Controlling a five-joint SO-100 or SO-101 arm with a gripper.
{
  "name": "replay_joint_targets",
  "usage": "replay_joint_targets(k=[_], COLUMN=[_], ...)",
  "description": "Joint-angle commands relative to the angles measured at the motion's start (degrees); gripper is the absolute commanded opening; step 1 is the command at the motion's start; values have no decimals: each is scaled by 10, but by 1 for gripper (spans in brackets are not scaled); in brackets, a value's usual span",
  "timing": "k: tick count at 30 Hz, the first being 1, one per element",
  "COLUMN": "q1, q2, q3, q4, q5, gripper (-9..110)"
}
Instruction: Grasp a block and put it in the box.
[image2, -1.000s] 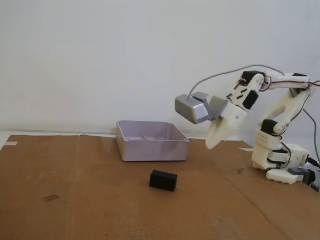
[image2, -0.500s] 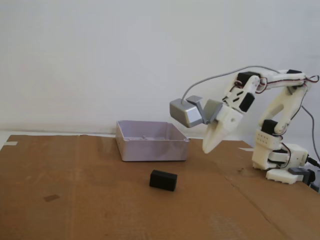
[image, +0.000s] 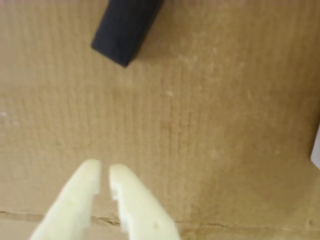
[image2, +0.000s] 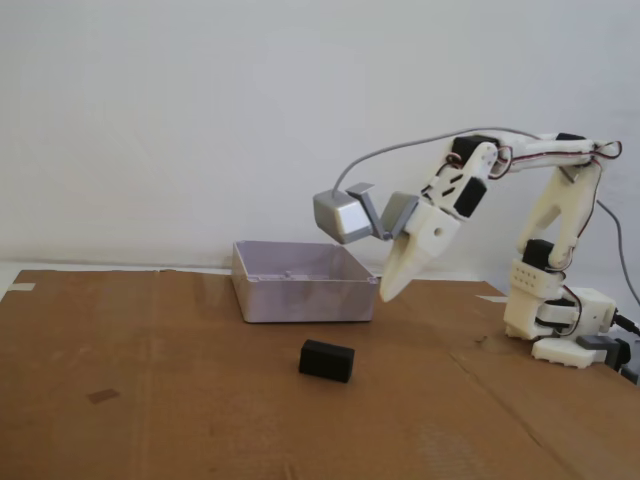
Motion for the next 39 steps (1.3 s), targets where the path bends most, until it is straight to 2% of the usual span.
replay_joint_targets(k=[1, 23, 39], q1=[-3, -28, -13], q2=[1, -153, -160], q3=[-89, -256, -261], q4=[-23, -24, -17], q5=[18, 23, 23], gripper=[0, 0, 0])
